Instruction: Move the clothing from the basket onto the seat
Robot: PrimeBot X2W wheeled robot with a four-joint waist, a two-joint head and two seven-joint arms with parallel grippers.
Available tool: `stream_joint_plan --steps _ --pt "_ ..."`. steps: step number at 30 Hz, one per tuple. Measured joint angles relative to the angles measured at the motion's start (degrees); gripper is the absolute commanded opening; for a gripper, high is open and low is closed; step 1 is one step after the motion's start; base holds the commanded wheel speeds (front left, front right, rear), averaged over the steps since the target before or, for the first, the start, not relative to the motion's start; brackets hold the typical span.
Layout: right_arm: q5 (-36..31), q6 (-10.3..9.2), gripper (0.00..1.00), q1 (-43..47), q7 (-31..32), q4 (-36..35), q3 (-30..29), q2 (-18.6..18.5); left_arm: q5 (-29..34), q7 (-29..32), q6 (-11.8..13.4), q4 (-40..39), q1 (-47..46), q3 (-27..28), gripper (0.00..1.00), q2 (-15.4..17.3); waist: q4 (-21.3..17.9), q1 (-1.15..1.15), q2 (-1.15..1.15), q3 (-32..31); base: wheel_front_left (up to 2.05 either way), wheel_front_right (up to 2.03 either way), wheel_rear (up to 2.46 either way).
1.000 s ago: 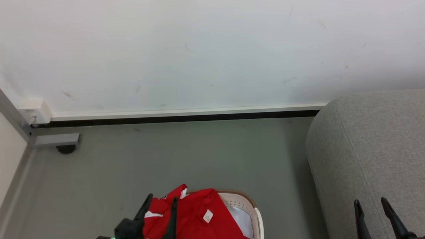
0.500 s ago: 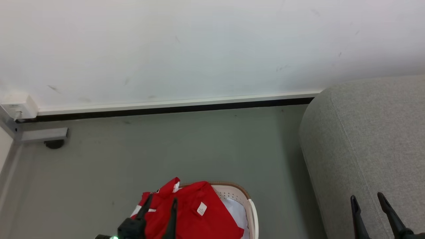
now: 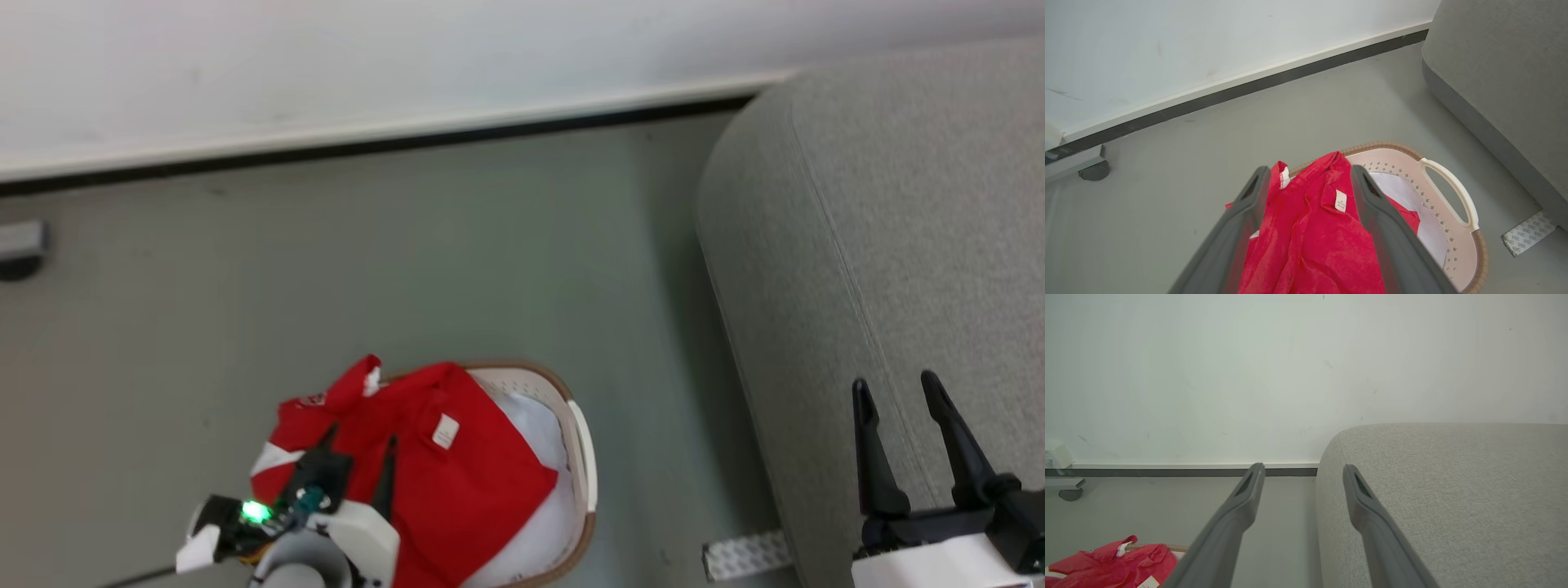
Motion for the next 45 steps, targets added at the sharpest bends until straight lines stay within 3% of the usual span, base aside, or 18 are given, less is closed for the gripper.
stream_joint_plan --steps 6,13,20,27,28,29,31,39,45 --pt "1.6 0.0 1.0 -4.0 0.0 -1.1 0.9 0.9 2.7 3.1 2.8 11.1 -8.3 -0.5 1.0 2.6 -2.9 0.0 0.0 6.4 0.0 0.0 0.0" --pt "3.5 0.0 1.0 -7.0 0.0 -2.6 1.4 1.5 6.0 8.6 6.2 18.6 -16.4 -1.9 1.0 6.4 -5.8 0.01 0.0 14.2 0.0 0.0 0.0" --pt "6.6 0.0 1.0 -8.8 0.0 -3.1 2.1 1.8 7.1 13.3 6.8 23.6 -20.0 -3.0 1.0 9.6 -8.0 0.01 0.0 20.5 0.0 0.0 0.0" --pt "8.1 0.0 1.0 -9.7 0.0 -3.5 2.6 1.8 7.1 13.9 7.2 25.7 -21.8 -3.4 1.0 11.3 -9.4 0.0 0.0 23.7 0.0 0.0 0.0" --pt "8.3 0.0 1.0 -9.8 0.0 -3.5 2.8 1.8 7.1 14.0 7.2 25.9 -21.9 -3.4 0.83 11.5 -9.5 0.0 0.0 24.0 0.0 0.0 0.0" --pt "8.5 0.0 1.0 -9.9 0.0 -3.6 2.9 1.8 7.1 14.0 7.2 26.2 -22.1 -3.4 0.45 11.7 -9.7 0.0 0.0 24.4 0.0 0.0 0.0" --pt "8.7 0.0 1.0 -10.0 0.0 -3.6 3.0 1.8 6.9 14.0 7.1 26.8 -22.5 -3.4 0.0 11.9 -9.8 0.0 0.0 24.9 0.0 0.0 0.0" --pt "8.7 0.0 1.0 -10.1 0.0 -2.1 3.1 1.8 3.7 7.7 4.9 27.6 -22.9 -2.4 0.0 10.1 -9.0 0.0 0.0 23.1 0.0 0.0 0.0" --pt "6.5 0.0 1.0 -7.9 0.0 -1.6 2.5 1.8 -1.0 2.3 1.5 26.7 -21.4 -0.8 0.0 4.7 -7.8 -0.01 0.0 17.4 0.0 0.0 0.0"
